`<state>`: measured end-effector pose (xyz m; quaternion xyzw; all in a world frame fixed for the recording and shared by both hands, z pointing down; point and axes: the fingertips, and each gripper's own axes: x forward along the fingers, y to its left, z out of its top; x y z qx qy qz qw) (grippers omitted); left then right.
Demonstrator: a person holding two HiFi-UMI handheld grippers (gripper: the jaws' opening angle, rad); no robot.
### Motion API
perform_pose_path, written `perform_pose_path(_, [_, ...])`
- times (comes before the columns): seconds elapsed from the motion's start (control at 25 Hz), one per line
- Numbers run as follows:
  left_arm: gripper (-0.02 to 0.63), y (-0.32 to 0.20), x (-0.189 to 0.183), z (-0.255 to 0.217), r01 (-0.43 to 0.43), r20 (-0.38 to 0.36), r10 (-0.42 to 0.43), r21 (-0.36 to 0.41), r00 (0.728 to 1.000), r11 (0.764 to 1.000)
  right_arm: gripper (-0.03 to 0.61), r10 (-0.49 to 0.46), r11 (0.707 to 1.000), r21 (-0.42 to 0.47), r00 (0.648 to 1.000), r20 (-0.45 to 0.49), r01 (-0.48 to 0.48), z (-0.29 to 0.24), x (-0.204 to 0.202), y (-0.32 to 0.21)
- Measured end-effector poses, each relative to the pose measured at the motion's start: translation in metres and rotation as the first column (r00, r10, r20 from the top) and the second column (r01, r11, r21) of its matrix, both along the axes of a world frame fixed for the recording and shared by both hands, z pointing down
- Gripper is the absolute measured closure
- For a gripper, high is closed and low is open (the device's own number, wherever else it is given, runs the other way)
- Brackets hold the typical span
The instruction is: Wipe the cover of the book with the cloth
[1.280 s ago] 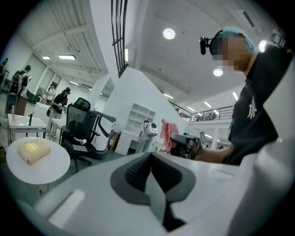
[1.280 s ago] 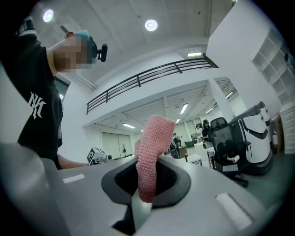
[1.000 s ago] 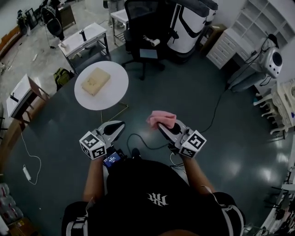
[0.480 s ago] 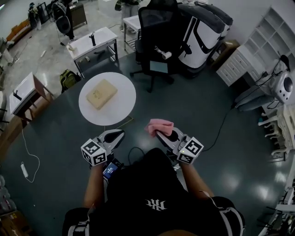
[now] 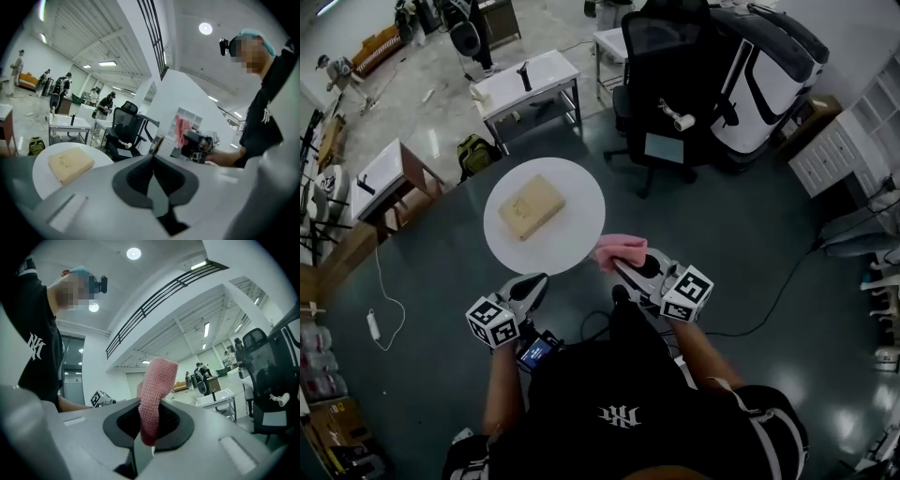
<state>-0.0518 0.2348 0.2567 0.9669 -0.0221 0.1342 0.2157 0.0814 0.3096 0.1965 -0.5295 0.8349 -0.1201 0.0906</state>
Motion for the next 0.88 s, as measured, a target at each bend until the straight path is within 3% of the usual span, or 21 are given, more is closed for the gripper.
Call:
perform_pose_path(0.2, [0.611, -0.032, 0.052, -0.015, 0.072, 0.009, -0.072, 0.020, 0.997, 0.997, 0.548, -0.092, 0.996, 0.024, 0.996, 0.008, 0.091, -0.009, 0.053, -0.041])
perform_pose_path(0.4, [0.610, -0.059, 0.080, -0.027, 0.168, 0.034, -0.169, 0.049, 0.985, 0.985, 0.548, -0.192, 0.981, 0.035, 0.981, 0.007, 0.192, -0.014, 0.093, -0.076])
perform_pose_path(0.64, [0.601, -0.088, 0.090, -0.019, 0.280, 0.107, -0.284, 0.047, 0.953, 0.959, 0.548, -0.288, 0.956, 0.057, 0.957, 0.013, 0.287, -0.015, 0.126, -0.128])
perform_pose_path(0.88, [0.588, -0.105, 0.081, -0.001, 0.366, 0.160, -0.366, 0.035, 0.917, 0.930, 0.548, -0.342, 0.940, 0.043, 0.938, 0.062, 0.340, 0.005, 0.132, -0.165])
